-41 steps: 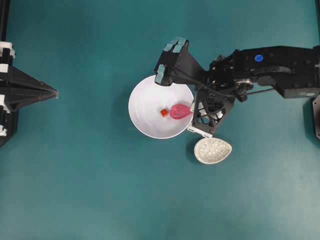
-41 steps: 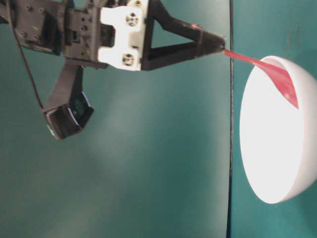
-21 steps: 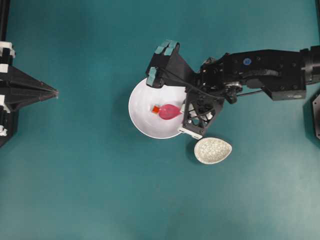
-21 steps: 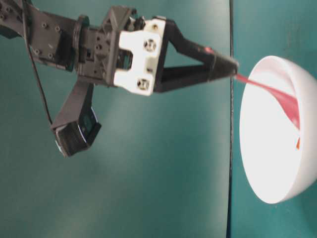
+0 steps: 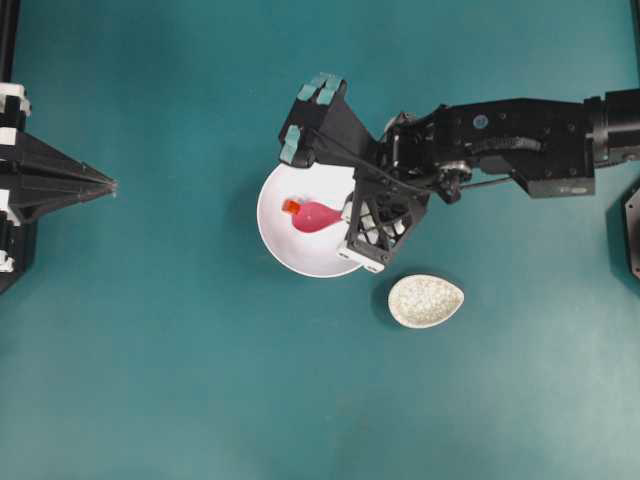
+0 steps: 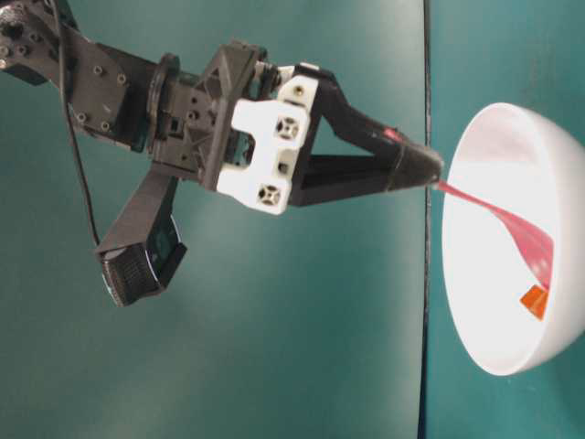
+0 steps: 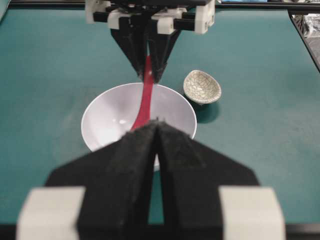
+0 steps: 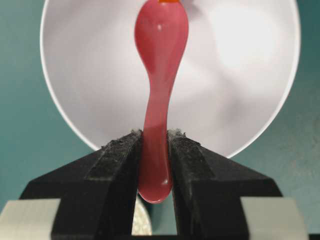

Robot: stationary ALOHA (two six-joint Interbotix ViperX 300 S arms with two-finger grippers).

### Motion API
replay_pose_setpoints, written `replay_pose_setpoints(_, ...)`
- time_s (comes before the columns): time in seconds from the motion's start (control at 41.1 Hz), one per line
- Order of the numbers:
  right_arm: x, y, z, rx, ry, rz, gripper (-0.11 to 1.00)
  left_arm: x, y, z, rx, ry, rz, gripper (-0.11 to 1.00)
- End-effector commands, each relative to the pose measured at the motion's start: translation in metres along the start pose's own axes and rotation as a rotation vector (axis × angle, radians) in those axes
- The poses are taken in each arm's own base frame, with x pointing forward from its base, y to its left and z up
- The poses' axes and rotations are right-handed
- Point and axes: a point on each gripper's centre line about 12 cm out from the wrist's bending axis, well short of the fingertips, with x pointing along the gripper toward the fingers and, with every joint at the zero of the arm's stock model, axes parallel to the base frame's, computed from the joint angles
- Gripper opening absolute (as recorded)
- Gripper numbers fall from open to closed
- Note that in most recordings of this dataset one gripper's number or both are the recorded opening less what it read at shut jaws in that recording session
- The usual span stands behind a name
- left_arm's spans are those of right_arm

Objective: Grip the spoon and scoop the red block from the bowl with right arm.

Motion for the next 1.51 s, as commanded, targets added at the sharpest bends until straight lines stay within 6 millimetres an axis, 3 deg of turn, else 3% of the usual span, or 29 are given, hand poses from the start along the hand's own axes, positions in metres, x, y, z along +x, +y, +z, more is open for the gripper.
replay_pose_setpoints(0.0,-0.012,-0.002,0.013,0.011,-0.059,0.012,0.25,0.001,0.0,0.01,0.0,-0.026,0.001,0.0)
replay_pose_setpoints(0.486,-0.017,-0.001,0.019,0.034,-0.151,0.046,0.25,0.001,0.0,0.011,-0.002,-0.029,0.001,0.0)
replay_pose_setpoints(0.875,-0.03,-0.002,0.003,0.063,-0.25,0.099,0.25,0.001,0.0,0.01,-0.002,-0.028,0.0,0.0)
replay_pose_setpoints(1.118,-0.042,-0.003,-0.015,0.085,-0.366,0.158,0.25,0.001,0.0,0.01,-0.002,-0.028,0.0,0.0)
replay_pose_setpoints(1.482,-0.051,-0.011,-0.06,0.06,-0.486,0.227,0.25,0.001,0.0,0.01,-0.002,-0.028,0.0,0.0)
